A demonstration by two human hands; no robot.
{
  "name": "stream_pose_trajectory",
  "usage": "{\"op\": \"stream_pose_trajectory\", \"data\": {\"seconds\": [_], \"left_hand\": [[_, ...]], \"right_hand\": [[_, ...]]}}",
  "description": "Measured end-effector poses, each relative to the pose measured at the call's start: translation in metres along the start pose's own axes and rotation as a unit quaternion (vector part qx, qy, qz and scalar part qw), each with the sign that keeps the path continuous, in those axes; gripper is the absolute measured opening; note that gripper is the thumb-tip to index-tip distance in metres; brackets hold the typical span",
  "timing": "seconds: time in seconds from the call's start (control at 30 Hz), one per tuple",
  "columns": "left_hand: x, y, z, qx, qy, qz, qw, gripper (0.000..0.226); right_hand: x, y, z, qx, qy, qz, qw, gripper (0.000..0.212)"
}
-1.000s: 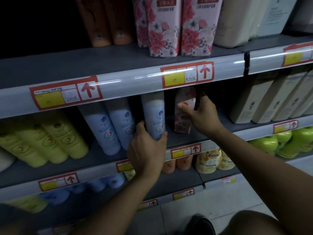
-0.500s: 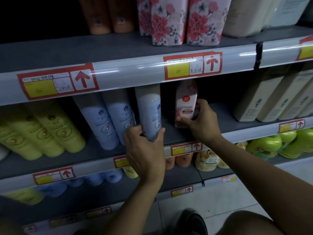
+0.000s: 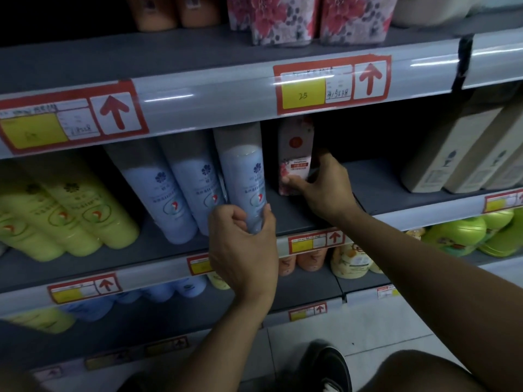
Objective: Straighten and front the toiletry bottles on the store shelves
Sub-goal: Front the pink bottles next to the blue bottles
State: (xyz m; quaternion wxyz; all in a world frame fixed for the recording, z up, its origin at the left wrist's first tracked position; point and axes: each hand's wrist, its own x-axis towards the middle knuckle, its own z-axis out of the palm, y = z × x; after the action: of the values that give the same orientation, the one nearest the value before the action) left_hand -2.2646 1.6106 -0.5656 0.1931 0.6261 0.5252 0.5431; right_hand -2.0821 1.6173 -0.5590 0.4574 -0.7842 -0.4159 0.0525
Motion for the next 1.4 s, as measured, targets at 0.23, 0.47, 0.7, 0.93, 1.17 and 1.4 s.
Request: {"op": "stream_pose_trajectory", "data": {"seconds": [0.23, 0.47, 0.7, 0.93, 1.17, 1.4], "left_hand": [[0.004, -0.010, 0.007, -0.019, 0.005, 0.028, 0.999, 0.038], [0.002, -0.008, 0.008, -0.026, -0.003, 0.036, 0.999, 0.037], [-0.001, -0.011, 0.001, -0.041, -0.029, 0.060, 0.997, 0.040], [-0.003, -0.008, -0.018, -0.042, -0.044, 0.068, 0.996, 0.037], [0.006, 0.013, -0.048, -0.038, -0.074, 0.070, 0.994, 0.033], [0.028, 0.044, -0.089, -0.070, -0.101, 0.106, 0.987, 0.030]], "right_hand": [[0.008, -0.009, 0.017, -0.018, -0.015, -0.010, 1.000, 0.077], [0.010, -0.012, 0.021, -0.040, -0.026, -0.025, 0.999, 0.052], [0.008, -0.008, 0.023, -0.042, -0.024, -0.022, 0.999, 0.048], [-0.007, -0.002, 0.009, -0.052, -0.014, -0.029, 0.998, 0.041], [-0.038, -0.018, -0.026, -0.074, -0.015, -0.054, 0.996, 0.033], [-0.072, -0.058, -0.072, -0.067, -0.009, -0.075, 0.995, 0.021]]}}
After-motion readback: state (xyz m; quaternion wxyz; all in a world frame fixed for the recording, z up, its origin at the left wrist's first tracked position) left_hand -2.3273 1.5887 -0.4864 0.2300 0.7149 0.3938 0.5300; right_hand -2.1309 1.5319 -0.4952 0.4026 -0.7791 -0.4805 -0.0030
